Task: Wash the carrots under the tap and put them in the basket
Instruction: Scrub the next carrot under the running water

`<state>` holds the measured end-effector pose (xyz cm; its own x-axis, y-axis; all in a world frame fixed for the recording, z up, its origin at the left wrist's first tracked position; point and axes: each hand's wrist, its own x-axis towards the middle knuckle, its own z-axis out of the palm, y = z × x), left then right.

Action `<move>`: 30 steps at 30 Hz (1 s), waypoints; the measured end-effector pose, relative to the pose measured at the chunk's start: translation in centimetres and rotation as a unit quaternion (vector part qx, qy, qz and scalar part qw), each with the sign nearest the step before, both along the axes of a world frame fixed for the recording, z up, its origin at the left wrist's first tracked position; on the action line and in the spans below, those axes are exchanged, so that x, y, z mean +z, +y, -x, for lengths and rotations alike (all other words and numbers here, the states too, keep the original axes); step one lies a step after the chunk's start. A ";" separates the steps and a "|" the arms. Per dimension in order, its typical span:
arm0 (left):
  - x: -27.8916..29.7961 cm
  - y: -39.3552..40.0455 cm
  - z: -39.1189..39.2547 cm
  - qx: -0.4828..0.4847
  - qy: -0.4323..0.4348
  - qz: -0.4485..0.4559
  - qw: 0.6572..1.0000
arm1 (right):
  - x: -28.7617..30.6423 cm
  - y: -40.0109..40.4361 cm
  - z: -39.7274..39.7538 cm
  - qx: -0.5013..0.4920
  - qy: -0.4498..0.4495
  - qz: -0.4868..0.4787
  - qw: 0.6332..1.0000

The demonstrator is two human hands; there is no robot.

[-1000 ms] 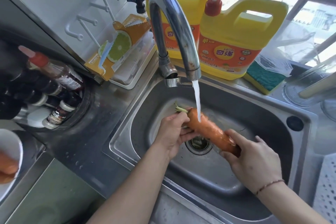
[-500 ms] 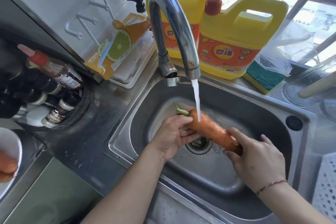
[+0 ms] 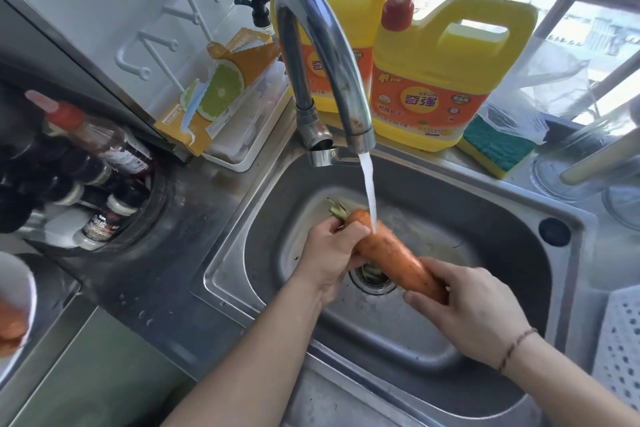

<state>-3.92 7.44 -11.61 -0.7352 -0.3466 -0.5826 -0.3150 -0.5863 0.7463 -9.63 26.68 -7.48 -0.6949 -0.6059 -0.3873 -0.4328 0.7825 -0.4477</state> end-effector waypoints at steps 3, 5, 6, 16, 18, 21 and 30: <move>0.1 0.0 0.7 -0.013 0.010 0.012 1.000 | 0.7 -0.2 0.3 -0.055 -0.105 0.077 0.990; 0.1 -0.4 0.4 -0.032 0.044 -0.011 0.998 | 1.3 -0.1 1.1 -0.113 -0.233 0.135 0.956; 0.1 -0.5 0.2 -0.037 0.058 -0.021 0.997 | 1.5 0.0 1.3 -0.115 -0.241 0.138 0.954; -0.1 -0.2 0.1 -0.029 0.015 0.014 0.999 | 1.0 -0.2 0.4 -0.067 -0.132 0.067 0.987; -0.2 -0.2 -0.1 -0.029 0.021 0.016 0.999 | 0.9 -0.1 0.4 -0.057 -0.121 0.066 0.989; 0.0 0.3 0.0 -0.022 0.020 0.047 0.998 | 0.6 -0.4 -0.2 -0.044 -0.072 0.040 0.996; -0.1 0.5 -0.4 -0.037 0.047 0.069 0.996 | 0.9 -0.7 -0.6 -0.093 -0.145 0.115 0.978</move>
<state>-3.55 7.95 -11.71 -0.8101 -0.3620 -0.4612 -0.2787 -0.4544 0.8461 -9.04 26.00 -6.55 -0.6828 -0.5729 -0.4535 -0.1205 0.7004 -0.7035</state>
